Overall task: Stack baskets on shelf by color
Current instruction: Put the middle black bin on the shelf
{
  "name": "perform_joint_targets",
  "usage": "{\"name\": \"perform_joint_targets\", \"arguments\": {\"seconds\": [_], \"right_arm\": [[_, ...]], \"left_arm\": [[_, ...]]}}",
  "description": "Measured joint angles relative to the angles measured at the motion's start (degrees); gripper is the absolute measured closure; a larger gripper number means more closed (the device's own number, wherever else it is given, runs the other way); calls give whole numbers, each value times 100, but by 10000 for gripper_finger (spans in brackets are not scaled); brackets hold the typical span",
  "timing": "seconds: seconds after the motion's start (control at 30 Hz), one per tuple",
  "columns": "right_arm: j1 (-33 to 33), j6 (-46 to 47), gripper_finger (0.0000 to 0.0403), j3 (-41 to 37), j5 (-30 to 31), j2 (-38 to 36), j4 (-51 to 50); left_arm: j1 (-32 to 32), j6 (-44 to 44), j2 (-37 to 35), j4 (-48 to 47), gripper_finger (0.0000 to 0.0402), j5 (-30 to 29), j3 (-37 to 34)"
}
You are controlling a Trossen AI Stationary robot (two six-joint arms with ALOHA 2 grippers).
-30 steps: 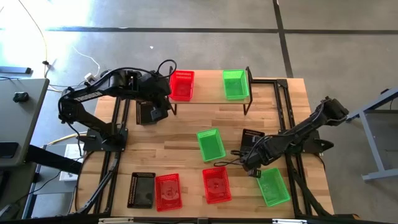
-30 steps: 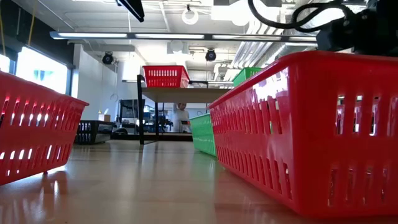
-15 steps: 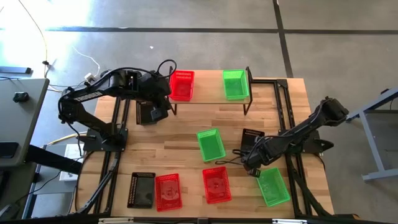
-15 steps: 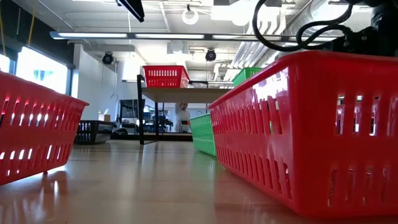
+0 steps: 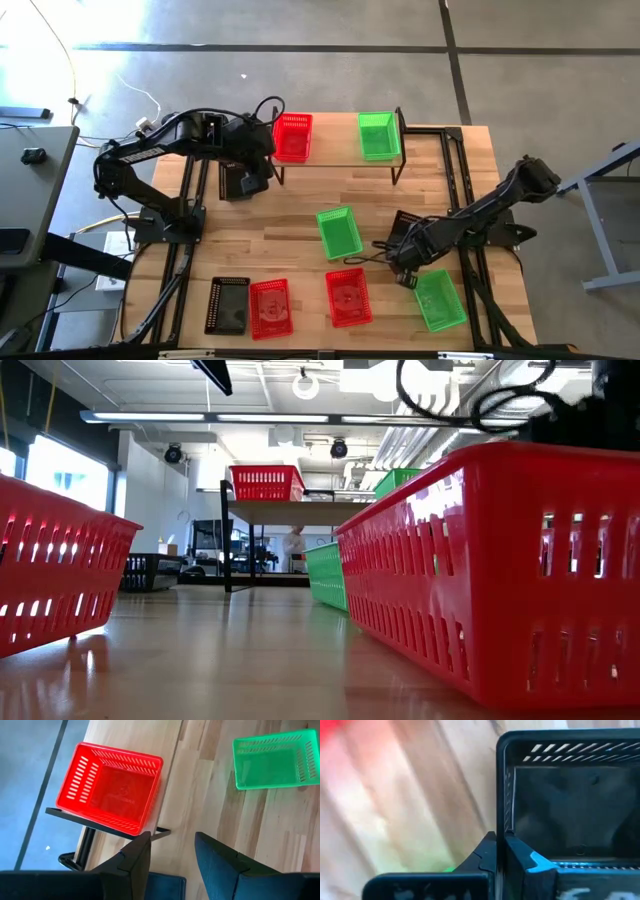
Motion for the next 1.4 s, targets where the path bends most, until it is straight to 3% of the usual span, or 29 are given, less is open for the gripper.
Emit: {"name": "perform_joint_targets", "arguments": {"seconds": [0.47, 0.8, 1.1, 1.4], "right_arm": [[-45, 352, 402, 1361, 511, 2, -22], [-637, -198, 403, 2325, 915, 2, -126], [-1244, -1403, 403, 3325, 1513, 4, -158], [-1952, -3570, 403, 4286, 2073, 4, -199]], "left_arm": [[0, 566, 0, -120, 259, 2, 0], [5, 756, 0, -386, 259, 2, 0], [9, 980, 0, -368, 259, 2, 0], [9, 1014, 0, -362, 259, 2, 0]]}}
